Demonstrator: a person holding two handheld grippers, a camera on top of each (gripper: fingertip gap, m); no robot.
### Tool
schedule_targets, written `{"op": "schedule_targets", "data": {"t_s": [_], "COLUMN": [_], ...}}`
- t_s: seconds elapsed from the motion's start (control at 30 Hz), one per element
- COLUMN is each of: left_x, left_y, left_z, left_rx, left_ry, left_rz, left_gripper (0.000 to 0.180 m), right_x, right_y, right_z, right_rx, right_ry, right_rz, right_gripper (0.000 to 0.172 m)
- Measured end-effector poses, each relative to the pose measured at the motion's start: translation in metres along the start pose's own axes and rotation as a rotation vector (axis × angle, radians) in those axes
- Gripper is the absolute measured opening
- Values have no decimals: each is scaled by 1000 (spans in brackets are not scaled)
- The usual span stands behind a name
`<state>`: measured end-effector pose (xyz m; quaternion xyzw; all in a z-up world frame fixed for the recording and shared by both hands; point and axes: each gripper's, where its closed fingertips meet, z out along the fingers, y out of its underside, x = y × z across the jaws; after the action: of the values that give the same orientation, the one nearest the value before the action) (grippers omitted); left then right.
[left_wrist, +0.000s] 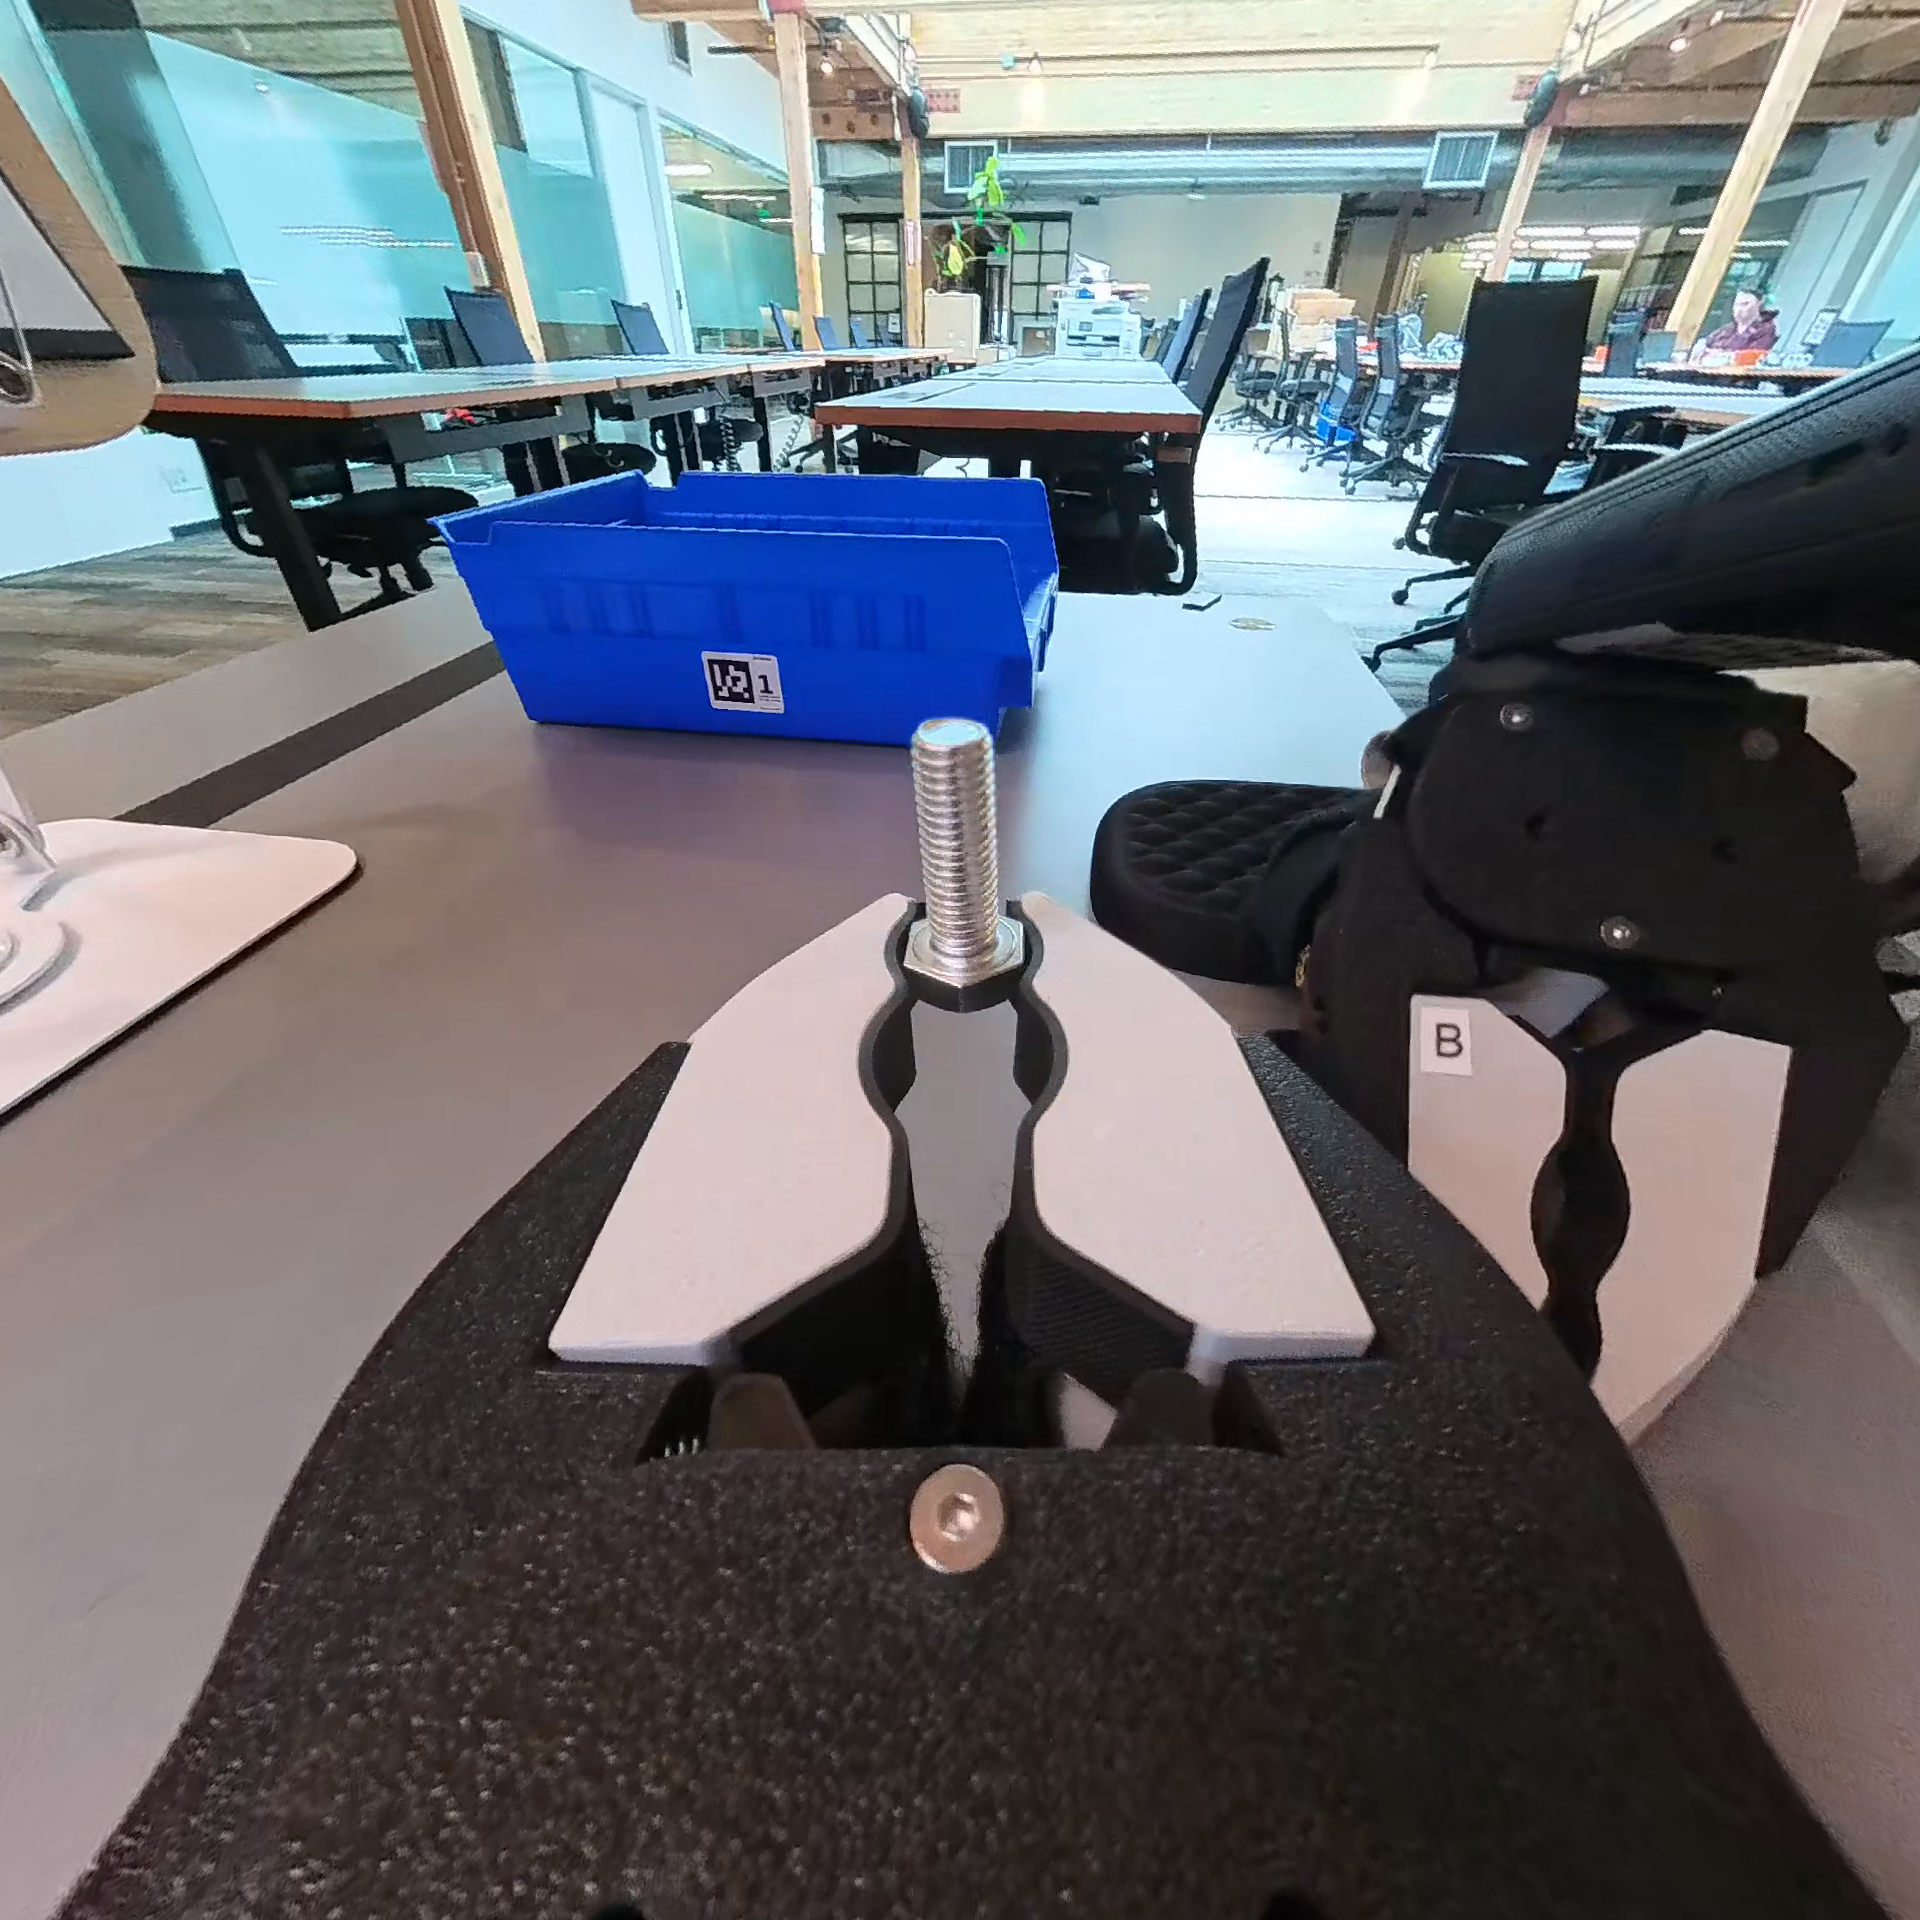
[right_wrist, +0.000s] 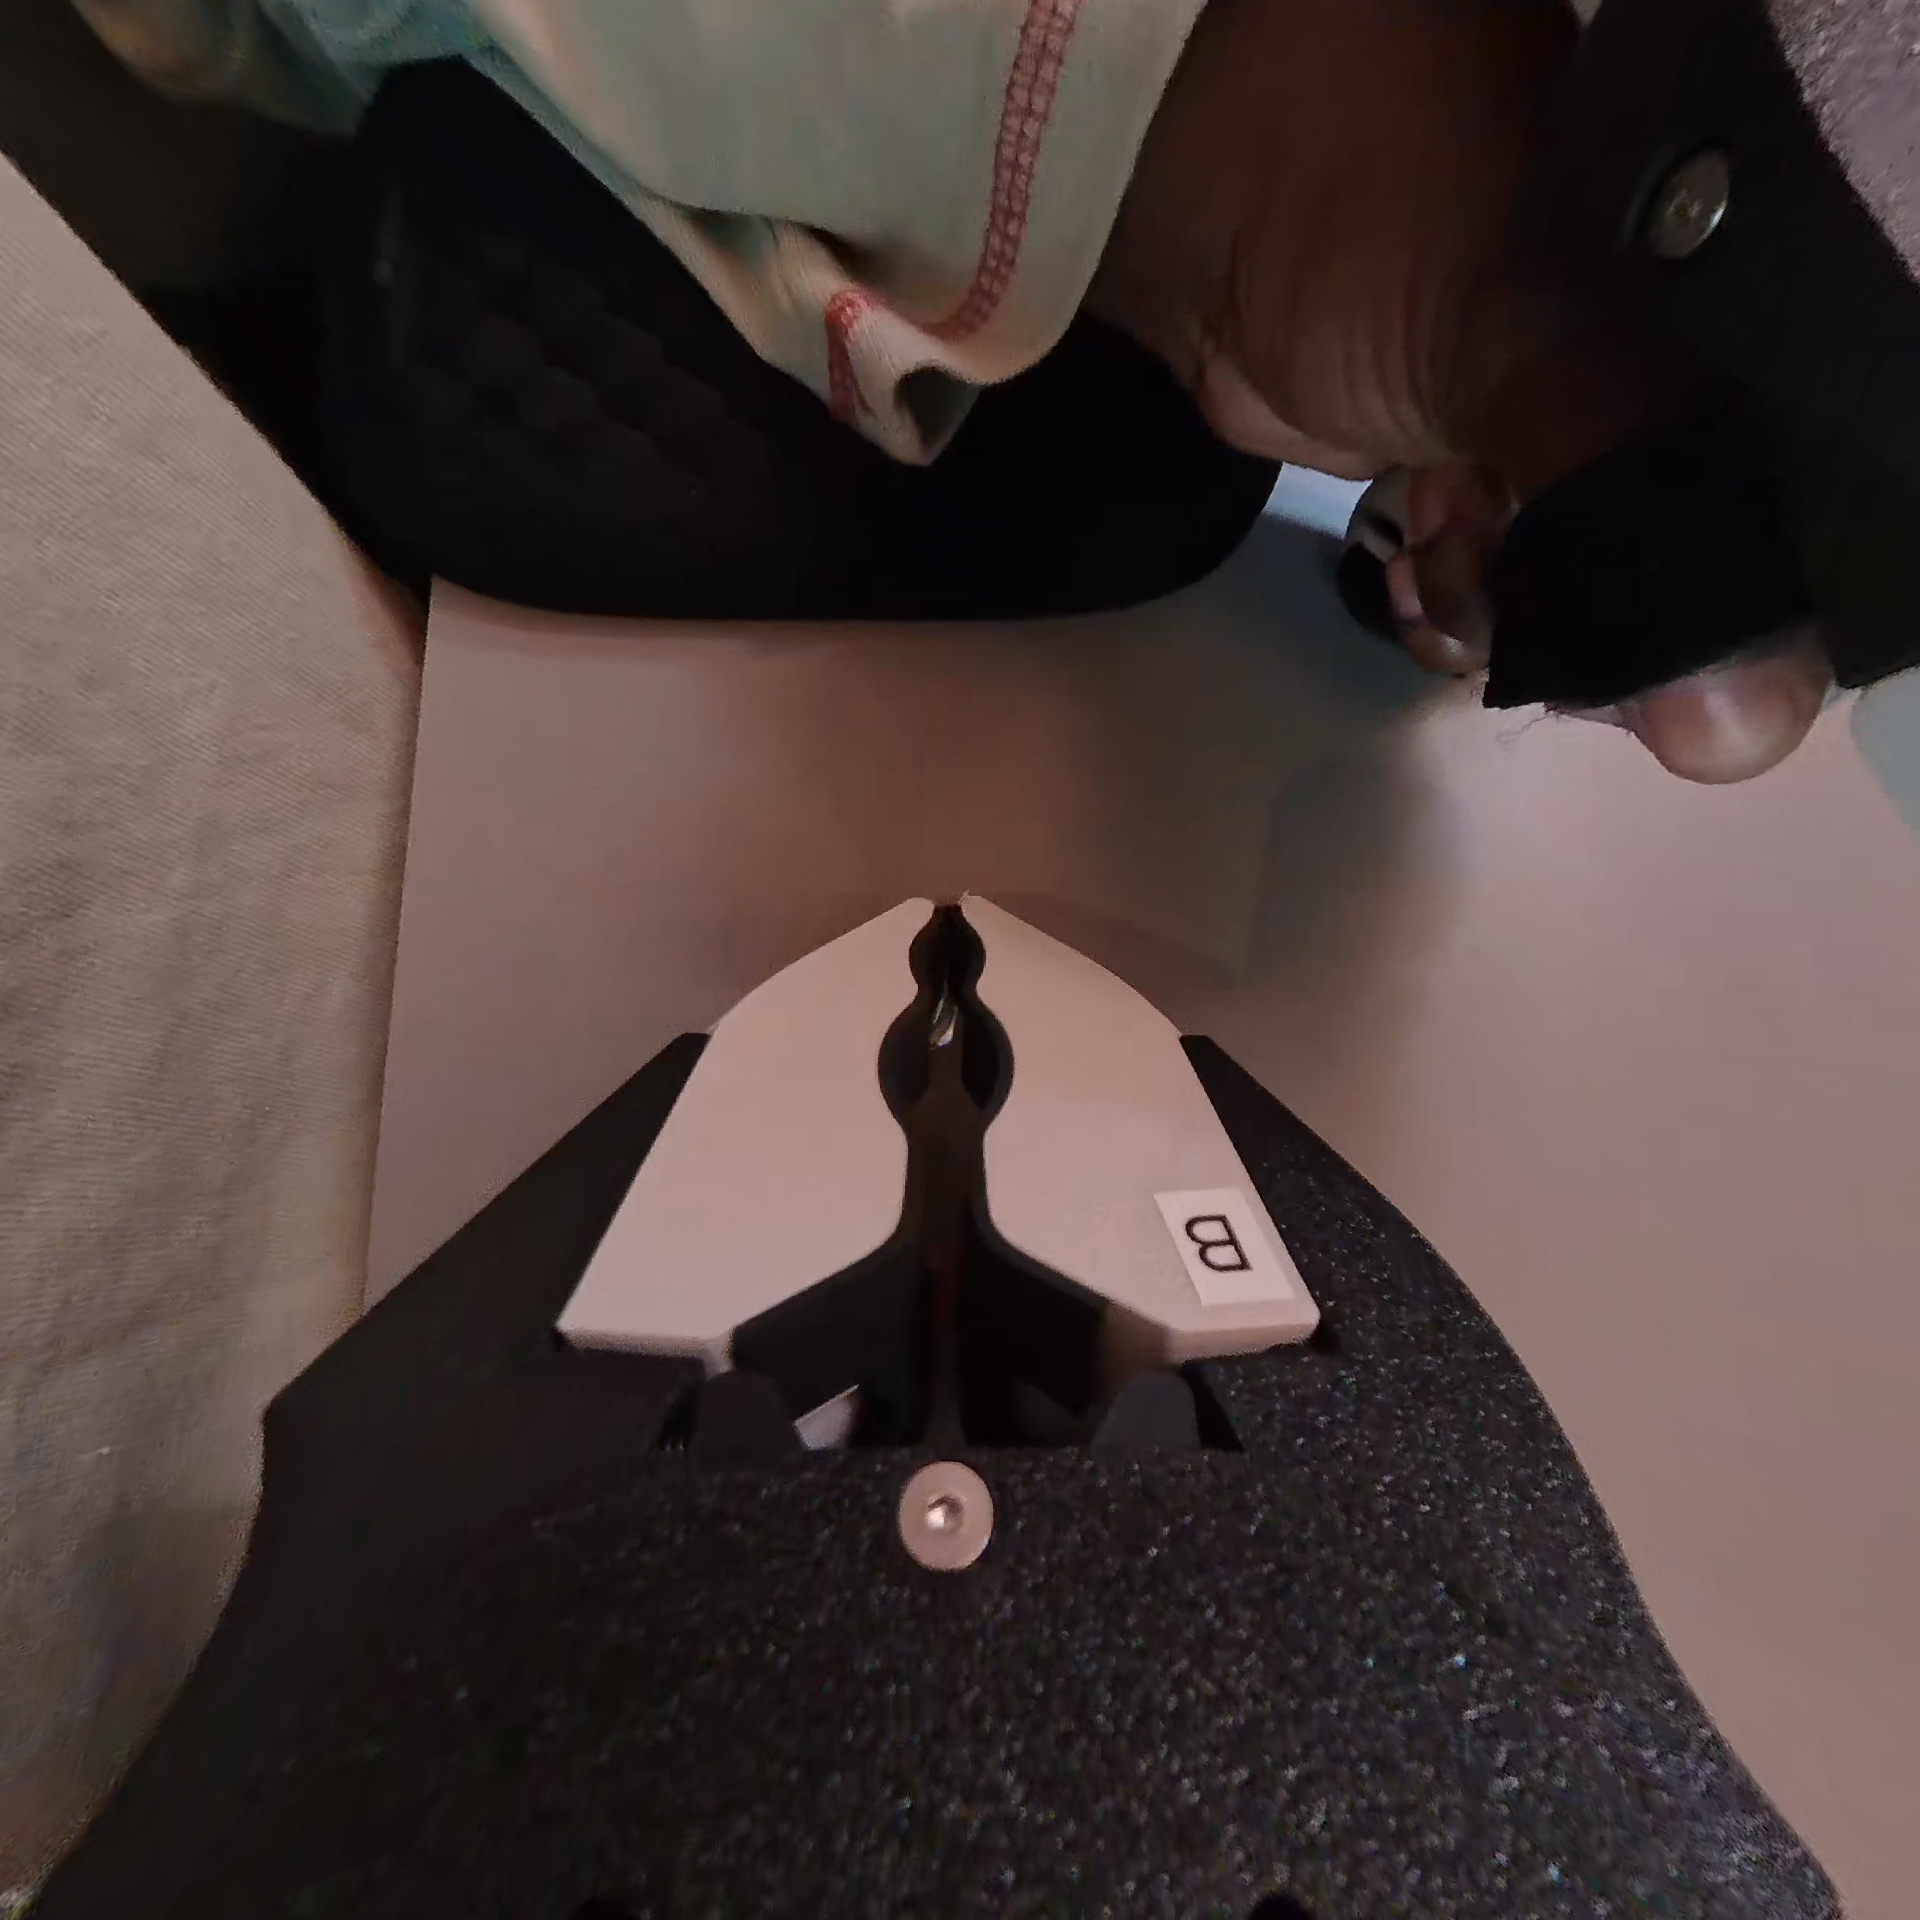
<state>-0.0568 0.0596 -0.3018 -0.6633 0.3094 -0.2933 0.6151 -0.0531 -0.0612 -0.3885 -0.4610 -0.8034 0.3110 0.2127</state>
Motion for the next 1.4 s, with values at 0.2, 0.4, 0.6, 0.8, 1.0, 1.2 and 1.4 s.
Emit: {"op": "schedule_targets", "data": {"t_s": [0.2, 0.4, 0.6, 0.8, 1.0, 1.2, 1.4], "left_x": [1, 5, 7, 9, 9, 10, 10], "left_y": [1, 3, 4, 5, 6, 6, 6], "left_z": [0, 1, 2, 2, 3, 3, 3], "left_rx": [-4, -23, -34, -40, -45, -50, -49], "left_ry": [11, 42, 54, 59, 63, 64, 61], "left_rz": [-4, 8, 11, 23, 27, 32, 30], "left_gripper": [14, 14, 14, 14, 14, 14, 14], "right_x": [4, 0, -7, -14, -10, -1, -51], "right_y": [-1, 29, 18, 7, 7, 8, 7], "right_z": [-18, -51, -44, -21, -19, -40, -45], "right_rx": [-18, -266, -252, -214, -197, -112, -68], "right_ry": [-3, -53, -105, -128, -91, -81, -206], "right_rz": [43, 85, 4, -63, -86, 27, -167], "right_gripper": [19, 38, 28, 25, 0, 0, 8]}}
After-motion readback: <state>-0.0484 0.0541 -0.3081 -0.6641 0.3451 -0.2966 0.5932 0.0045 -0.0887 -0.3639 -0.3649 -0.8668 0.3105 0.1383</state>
